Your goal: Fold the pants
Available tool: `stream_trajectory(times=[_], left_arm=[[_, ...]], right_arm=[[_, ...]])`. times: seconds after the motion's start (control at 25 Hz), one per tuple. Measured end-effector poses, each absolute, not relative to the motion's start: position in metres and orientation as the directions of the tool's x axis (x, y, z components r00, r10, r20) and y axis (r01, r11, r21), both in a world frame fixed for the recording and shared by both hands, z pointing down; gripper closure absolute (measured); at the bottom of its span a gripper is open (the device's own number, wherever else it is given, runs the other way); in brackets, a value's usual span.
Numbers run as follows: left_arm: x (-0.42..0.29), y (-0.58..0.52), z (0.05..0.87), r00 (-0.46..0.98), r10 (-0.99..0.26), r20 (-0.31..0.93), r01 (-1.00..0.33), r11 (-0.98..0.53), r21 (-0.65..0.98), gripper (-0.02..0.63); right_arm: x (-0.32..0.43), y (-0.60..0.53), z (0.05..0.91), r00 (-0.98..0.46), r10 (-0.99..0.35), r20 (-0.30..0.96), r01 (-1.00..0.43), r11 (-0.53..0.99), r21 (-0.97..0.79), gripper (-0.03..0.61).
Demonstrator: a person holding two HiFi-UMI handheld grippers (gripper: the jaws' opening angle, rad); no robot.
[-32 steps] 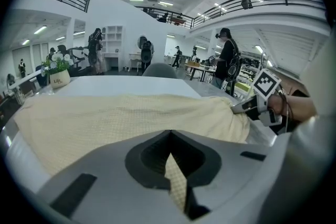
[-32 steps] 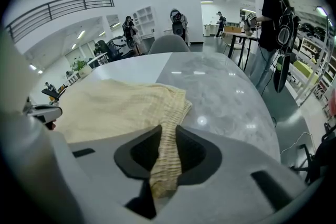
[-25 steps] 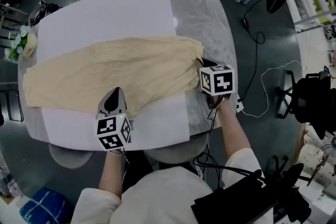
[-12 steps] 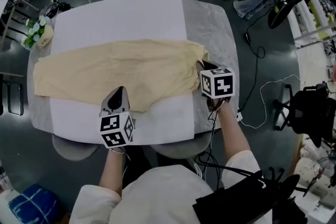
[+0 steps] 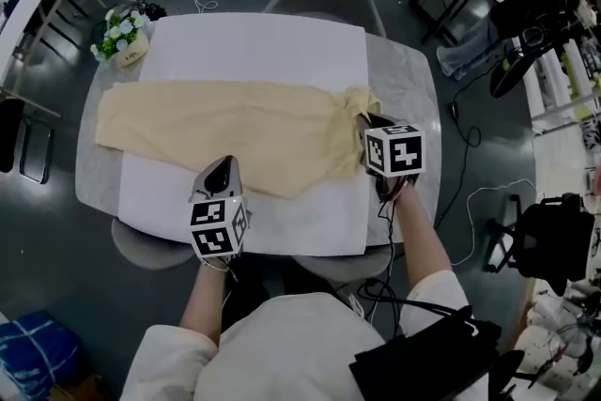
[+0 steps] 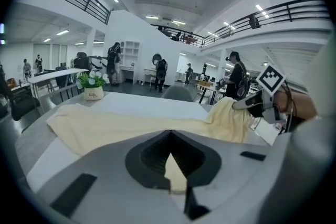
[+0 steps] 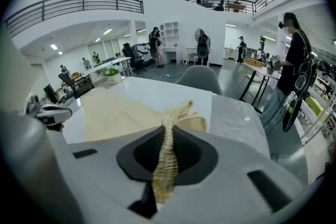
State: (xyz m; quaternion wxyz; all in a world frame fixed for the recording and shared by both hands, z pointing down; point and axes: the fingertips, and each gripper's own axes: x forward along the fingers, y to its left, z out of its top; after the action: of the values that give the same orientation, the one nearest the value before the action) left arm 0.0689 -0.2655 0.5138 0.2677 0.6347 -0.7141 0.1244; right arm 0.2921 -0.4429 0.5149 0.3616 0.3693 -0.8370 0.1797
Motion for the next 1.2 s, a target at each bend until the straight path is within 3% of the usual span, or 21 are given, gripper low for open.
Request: stream_trajectory(times=[1.0,1.2], left_arm=[[-0.178,-0.124,0.459,-0.278,-0.851,0.446,-0.904,0.389,0.179,0.612],[-0.221,-0.09,0.462,-0.322,-0.834,0.448,-0.878,0.44,0.187,0.612]], right_arm=[[-0.001,-0.337,0.438,-0.554,-0.435,0.71,-0.566,0.822,0.062,0.551],[-0.062,-0.317,0.438,-0.589,-0.394,0.705,-0.542,0.84,0.016,0.551]])
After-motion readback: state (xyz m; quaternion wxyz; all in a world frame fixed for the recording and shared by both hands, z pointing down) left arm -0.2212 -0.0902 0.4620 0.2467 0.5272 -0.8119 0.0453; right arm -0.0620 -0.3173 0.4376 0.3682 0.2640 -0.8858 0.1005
